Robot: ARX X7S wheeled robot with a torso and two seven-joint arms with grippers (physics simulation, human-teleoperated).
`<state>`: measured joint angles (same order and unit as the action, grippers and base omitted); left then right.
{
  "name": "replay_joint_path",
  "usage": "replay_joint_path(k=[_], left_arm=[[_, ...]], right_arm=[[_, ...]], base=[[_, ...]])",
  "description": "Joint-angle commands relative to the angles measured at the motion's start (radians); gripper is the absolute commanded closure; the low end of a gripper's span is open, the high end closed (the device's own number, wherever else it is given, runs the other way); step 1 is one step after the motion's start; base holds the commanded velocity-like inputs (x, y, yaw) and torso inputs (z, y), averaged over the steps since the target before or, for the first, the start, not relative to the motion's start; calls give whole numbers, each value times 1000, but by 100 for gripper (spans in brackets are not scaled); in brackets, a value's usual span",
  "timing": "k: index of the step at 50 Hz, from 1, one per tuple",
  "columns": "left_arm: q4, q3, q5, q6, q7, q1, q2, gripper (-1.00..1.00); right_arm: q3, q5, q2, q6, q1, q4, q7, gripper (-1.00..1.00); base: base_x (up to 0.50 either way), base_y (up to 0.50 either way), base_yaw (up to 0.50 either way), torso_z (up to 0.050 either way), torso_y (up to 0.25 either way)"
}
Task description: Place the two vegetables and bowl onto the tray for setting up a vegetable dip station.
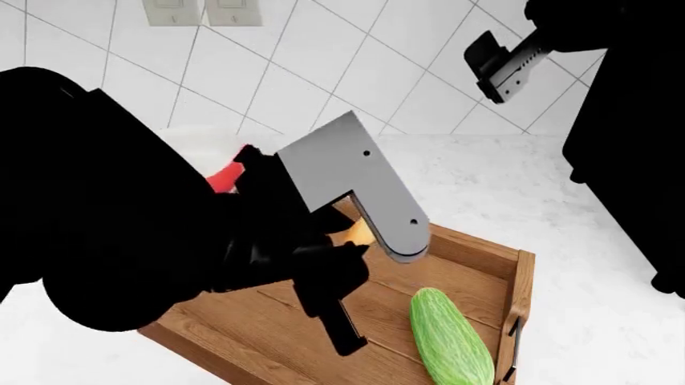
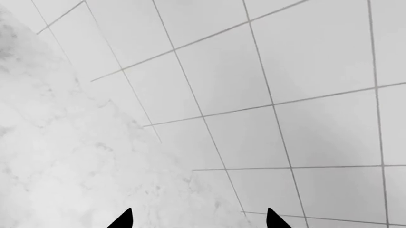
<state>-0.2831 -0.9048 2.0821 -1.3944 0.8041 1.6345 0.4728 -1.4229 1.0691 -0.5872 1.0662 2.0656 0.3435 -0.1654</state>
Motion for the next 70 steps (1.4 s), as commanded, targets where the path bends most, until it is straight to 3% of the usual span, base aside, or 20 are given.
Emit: replay_joint_path(k=[1,7,14,28,42,48,61,70], left_arm=[[149,6,-202,-119,-204,50,-63,100],[127,-48,-146,-148,-264,75,-50,100],[109,-96,-186,-158,-438,137,-33,100],[76,-129,-218,-113,-516,144,-55,100],[79,-150,-415,-87,-685,137,-94,100],[81,-168,-444,-73,-701,128,-84,100],[103,-256,-693,16,-911,133,-68,100],[126,-300,-769,67,-992,130,-71,100]], right_arm=[[-4,-8,-7,-5,-10,-3,-3,-100],[-5,-15,-9,-14,-18,4,-4,-100],[-4,-23,1,-34,-26,21,-16,-100],[-7,-31,4,-33,-30,18,-19,-100],[-1,-26,-13,-27,-31,-2,-11,-100],[1,-25,-17,-23,-32,-7,-6,-100],[5,-24,-16,-14,-31,-13,1,-100],[2,-30,-11,-17,-34,-8,-4,-100]], base=[[0,0,0,0,0],[0,0,0,0,0],[0,0,0,0,0],[0,0,0,0,1],[0,0,0,0,0],[0,0,0,0,0],[0,0,0,0,0],[0,0,0,0,1]])
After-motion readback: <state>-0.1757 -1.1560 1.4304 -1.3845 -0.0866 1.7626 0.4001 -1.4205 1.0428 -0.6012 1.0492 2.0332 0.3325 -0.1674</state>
